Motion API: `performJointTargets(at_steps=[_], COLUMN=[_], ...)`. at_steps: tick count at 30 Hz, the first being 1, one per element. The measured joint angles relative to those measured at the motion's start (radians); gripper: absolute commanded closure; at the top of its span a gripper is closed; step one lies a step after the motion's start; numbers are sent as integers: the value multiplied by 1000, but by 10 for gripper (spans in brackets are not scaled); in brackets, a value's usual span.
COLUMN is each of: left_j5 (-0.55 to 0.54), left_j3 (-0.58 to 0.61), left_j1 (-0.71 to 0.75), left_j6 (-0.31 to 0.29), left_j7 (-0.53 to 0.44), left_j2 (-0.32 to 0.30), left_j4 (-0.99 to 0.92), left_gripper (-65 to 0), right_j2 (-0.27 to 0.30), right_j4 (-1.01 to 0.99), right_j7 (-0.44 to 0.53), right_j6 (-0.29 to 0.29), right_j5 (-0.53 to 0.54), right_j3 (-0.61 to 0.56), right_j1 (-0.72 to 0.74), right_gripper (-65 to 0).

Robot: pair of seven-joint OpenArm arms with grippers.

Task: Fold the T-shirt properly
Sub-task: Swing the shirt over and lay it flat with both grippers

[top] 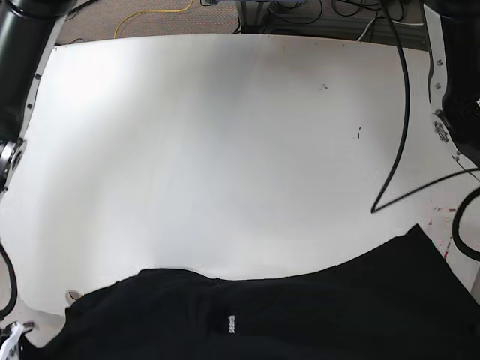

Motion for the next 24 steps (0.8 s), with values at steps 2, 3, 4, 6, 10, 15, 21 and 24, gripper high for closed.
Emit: performJointTargets(at_steps=[2,3,4,6,10,15,21,24], left_j5=[-4,-6,-8,-11,-37,-53,-66,-69], left_j3=[-5,-11,-24,-54,-99,-105,-99,-114], left_j1=[66,100,139,207,361,535,712,811], left_j6=[0,-5,-6,-5,-1,-1,-2,-3], left_j7=[2,6,10,16,10,11,9,6], left_j2=[4,7,11,26,40,45,54,52], left_j4=[-2,-1,5,23,58,66,76,106], left_gripper=[0,0,0,0,0,0,0,0], right_j2=[10,13,18,29,45,55,31,15], right_j4=[25,36,53,78,95,90,94,96], right_j7=[-6,-10,-10,-4,9,-16,-3,-2], right_j6=[0,0,0,-3,-2,-8,-11,-10], right_j5=[-3,3,16,76,170,157,187,250], right_j3=[0,0,0,16,95,151,214,260], right_j1=[-66,-100,-138,-216,-400,-580,-749,-848], right_gripper=[0,0,0,0,0,0,0,0])
